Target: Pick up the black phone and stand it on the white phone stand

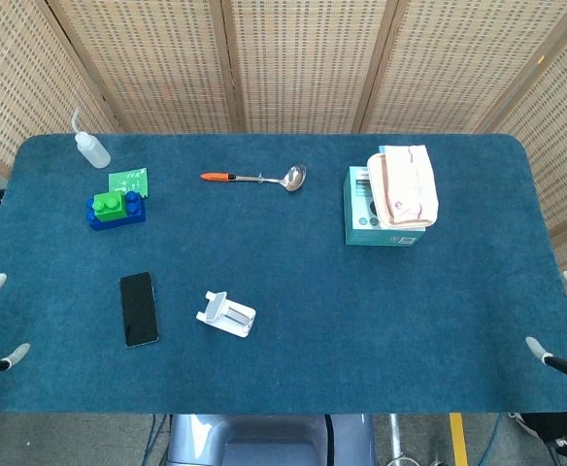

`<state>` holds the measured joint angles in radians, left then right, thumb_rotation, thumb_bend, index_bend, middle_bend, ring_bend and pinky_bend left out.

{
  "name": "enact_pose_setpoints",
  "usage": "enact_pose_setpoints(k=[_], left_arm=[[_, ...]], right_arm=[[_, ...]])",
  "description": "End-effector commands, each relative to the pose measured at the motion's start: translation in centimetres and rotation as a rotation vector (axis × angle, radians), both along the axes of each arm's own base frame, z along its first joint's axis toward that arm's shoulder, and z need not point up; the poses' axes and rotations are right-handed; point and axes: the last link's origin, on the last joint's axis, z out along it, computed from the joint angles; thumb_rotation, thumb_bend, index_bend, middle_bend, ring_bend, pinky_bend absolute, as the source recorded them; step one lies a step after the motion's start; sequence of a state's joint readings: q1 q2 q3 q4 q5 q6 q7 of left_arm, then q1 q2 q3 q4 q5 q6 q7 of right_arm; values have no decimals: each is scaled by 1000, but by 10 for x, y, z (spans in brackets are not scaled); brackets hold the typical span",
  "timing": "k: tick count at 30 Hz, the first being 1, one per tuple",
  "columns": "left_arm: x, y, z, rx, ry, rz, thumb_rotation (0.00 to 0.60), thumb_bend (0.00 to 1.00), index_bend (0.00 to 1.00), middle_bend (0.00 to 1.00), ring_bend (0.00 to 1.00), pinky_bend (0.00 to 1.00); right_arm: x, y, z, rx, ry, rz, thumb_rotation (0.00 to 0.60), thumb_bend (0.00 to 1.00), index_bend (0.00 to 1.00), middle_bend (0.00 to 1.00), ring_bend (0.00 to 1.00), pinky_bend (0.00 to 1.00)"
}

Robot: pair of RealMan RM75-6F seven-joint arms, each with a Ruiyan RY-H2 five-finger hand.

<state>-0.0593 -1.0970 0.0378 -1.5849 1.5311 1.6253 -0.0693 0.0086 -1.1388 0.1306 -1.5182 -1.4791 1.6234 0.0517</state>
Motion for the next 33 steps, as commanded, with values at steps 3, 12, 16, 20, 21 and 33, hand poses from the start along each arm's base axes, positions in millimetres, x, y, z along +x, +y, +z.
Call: enact_pose_setpoints(k=[3,12,16,20,21,33], left_arm=[[0,1,-1,-2,-12,3,600,0,0,0,0,0],[6,29,-27,-168,-212,-14,600,367,0,0,0,0],[12,58,-58,-298,-381,31,600,725,0,0,0,0],[11,84,-89,-388,-484,124,600,987,0,0,0,0],[11,88,-94,-386,-485,132,600,1000,0,0,0,0],[10,118,-138,-430,-557,212,600,1000,0,0,0,0]], right_arm=[[-1,-1,-1,8,-6,-8,600,0,0,0,0,0],[-2,-3,0,15,-21,-10,600,0,0,0,0,0],[-3,-3,1,20,-30,-13,600,0,0,0,0,0],[-4,-3,2,21,-44,-12,600,0,0,0,0,0],[-4,-3,2,21,-45,-12,600,0,0,0,0,0],[-8,-5,5,25,-67,-27,600,0,0,0,0,0]])
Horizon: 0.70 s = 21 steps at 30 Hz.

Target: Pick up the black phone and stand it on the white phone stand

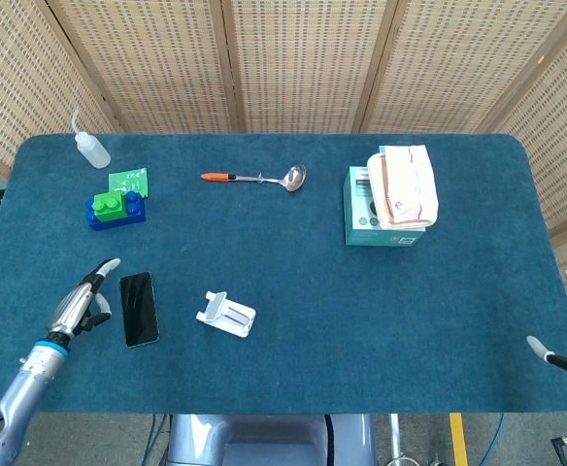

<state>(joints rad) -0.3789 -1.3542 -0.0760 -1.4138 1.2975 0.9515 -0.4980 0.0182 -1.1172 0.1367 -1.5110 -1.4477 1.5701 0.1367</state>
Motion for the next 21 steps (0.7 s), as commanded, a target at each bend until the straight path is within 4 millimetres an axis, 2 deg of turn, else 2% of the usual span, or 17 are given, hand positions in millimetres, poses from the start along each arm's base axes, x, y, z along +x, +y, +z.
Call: enact_pose_setpoints(k=[1,7,14,21], left_arm=[[1,7,-7,-6,-27,13,600,1000,0,0,0,0],[-5,9,-22,-33,-107,72,600,1000,0,0,0,0],[-10,7,-32,-45,-122,78,600,1000,0,0,0,0],[-4,9,-43,-55,-137,54,600,1000,0,0,0,0]], right_arm=[[-1,0,1,0,-3,-5,600,0,0,0,0,0],[-2,-2,0,5,-6,-10,600,0,0,0,0,0],[-1,-2,-1,12,-4,-8,600,0,0,0,0,0],[-2,-2,0,8,-10,-11,600,0,0,0,0,0]])
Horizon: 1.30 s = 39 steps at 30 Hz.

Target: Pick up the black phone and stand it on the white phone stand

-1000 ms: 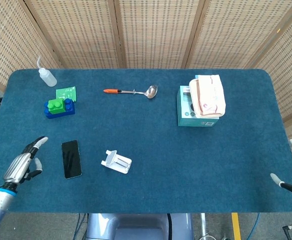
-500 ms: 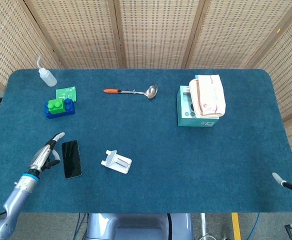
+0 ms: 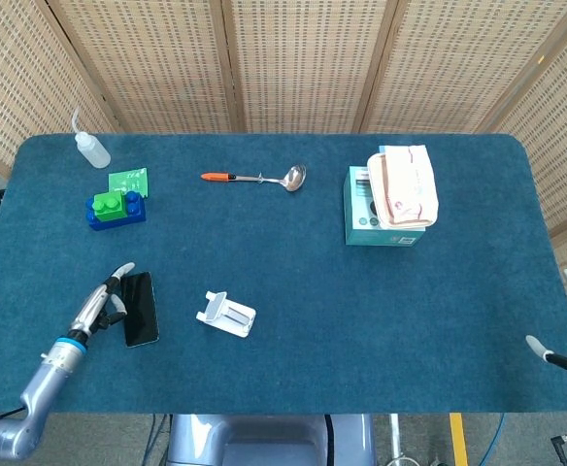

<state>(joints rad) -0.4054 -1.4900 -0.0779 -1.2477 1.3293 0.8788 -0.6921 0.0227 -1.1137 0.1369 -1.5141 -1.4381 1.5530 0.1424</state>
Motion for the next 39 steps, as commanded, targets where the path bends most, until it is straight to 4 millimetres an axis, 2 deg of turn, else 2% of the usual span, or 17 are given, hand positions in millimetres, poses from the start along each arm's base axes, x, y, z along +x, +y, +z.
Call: enact_pose_setpoints(k=[1,10,18,23,29,33,34,38,39], left_arm=[[6,1,-6,-14,-2,-21,600,1000,0,0,0,0],[35,0,-15,-12,-7,-112,600,1000,0,0,0,0],[61,-7,-29,-83,-17,-174,600,1000,0,0,0,0],[74,-14,-28,-52,-31,-240,600,1000,0,0,0,0],[71,-34,-14,23,6,-384,600,996,0,0,0,0],[60,-52,-6,58,28,-517,600,972,7,2,3,2],[55,-55,-3,71,46,-553,600,968,29,24,22,15],[41,-64,5,80,105,-671,600,968,258,299,250,187],[39,-65,7,77,118,-693,600,970,302,331,279,217]], right_arm=[[-1,0,1,-3,-4,-2,600,0,0,0,0,0],[0,1,2,-2,-8,-2,600,0,0,0,0,0],[-1,2,4,-10,-13,-3,600,0,0,0,0,0],[-1,2,5,-9,-15,-3,600,0,0,0,0,0],[-1,2,5,-6,-17,-3,600,0,0,0,0,0],[-1,2,4,-5,-17,-1,600,0,0,0,0,0],[-1,2,4,-5,-17,-1,600,0,0,0,0,0],[0,3,3,-1,-16,1,600,0,0,0,0,0],[0,3,3,0,-16,2,600,0,0,0,0,0]])
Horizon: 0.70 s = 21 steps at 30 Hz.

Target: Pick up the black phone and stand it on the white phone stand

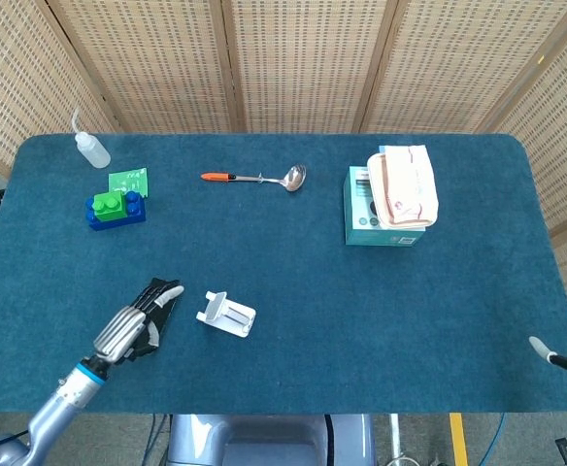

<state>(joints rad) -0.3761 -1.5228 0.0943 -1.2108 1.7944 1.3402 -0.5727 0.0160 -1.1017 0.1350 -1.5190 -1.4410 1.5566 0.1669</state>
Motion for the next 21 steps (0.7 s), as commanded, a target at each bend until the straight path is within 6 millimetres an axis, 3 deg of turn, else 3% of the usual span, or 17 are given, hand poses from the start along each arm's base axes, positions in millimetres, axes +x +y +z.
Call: enact_pose_setpoints(k=[1,7,14,21], left_arm=[[-17,-16,6,-10,54,-93,600,972,325,342,291,230],[-28,-32,12,-113,115,-179,600,983,394,378,325,278],[-22,-21,5,-57,316,-380,600,987,450,393,330,282],[-8,-16,-8,-133,332,-388,600,989,453,395,330,282]], right_arm=[[0,0,0,1,0,0,600,0,0,0,0,0],[0,-1,-1,5,2,-5,600,0,0,0,0,0],[0,-1,-2,11,1,-8,600,0,0,0,0,0],[-1,-2,-1,10,0,-15,600,0,0,0,0,0]])
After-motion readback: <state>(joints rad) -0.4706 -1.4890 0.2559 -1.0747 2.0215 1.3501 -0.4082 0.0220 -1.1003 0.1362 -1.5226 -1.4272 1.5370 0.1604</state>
